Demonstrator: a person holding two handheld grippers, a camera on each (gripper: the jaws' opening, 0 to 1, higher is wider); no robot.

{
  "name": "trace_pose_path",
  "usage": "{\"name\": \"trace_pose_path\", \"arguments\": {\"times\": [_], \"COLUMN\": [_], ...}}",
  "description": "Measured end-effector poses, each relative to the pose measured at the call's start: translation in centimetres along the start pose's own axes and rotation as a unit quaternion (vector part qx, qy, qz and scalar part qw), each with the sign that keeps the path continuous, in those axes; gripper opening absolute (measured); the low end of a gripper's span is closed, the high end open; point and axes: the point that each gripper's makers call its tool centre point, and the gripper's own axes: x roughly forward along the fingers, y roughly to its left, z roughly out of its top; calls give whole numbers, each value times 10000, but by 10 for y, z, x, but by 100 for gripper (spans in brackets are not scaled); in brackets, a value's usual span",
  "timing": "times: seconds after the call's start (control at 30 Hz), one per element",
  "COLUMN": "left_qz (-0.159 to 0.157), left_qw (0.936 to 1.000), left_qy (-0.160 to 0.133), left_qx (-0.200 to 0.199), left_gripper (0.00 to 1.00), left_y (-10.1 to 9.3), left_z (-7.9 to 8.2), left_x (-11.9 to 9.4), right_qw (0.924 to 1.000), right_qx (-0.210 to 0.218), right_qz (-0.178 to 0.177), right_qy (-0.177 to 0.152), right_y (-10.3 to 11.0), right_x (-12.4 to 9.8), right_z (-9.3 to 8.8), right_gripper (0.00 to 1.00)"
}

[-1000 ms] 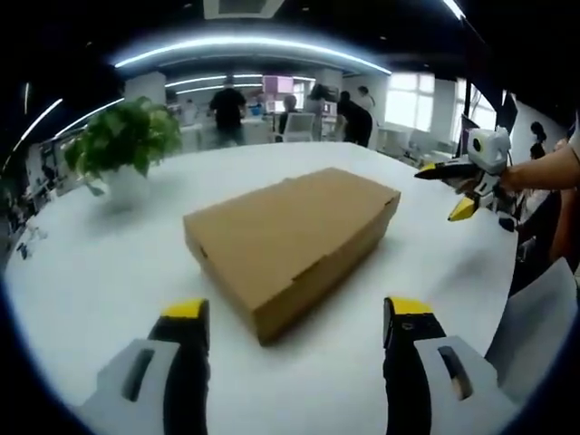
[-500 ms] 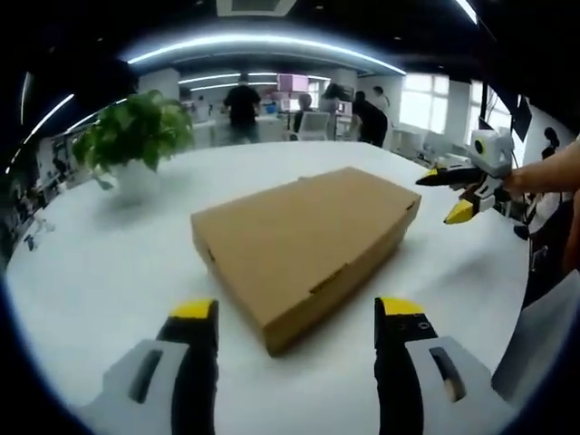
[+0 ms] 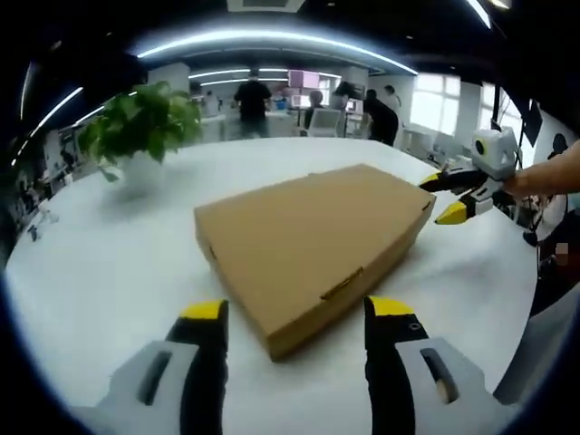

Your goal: Operate the shoe box by opening the lid, removing the specified soft item, and placing it in the target area until the item is outside and the box remains undamaged.

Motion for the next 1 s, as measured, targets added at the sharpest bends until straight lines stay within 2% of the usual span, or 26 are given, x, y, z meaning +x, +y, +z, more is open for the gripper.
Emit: {"name": "trace_pose_path", "arguments": {"times": [0.2, 0.33, 1.0], "left_qz": [19, 110, 66], "left_qw": [10000, 9999, 9998], "left_qy": [36, 17, 186], "left_qx": [-9, -31, 36], "left_gripper": [55, 49, 47], "left_y": [0, 5, 5], "left_z": [-2, -2, -2], "left_x": [2, 2, 3], "right_qw": [10000, 9999, 9997], "right_qx": [-39, -54, 110], "right_qz": [36, 87, -30], "right_qy": [56, 87, 196], "right_y": [-1, 0, 3], "right_x": [9, 10, 8], "right_z": [0, 0, -1], "right_gripper": [44, 46, 42]}}
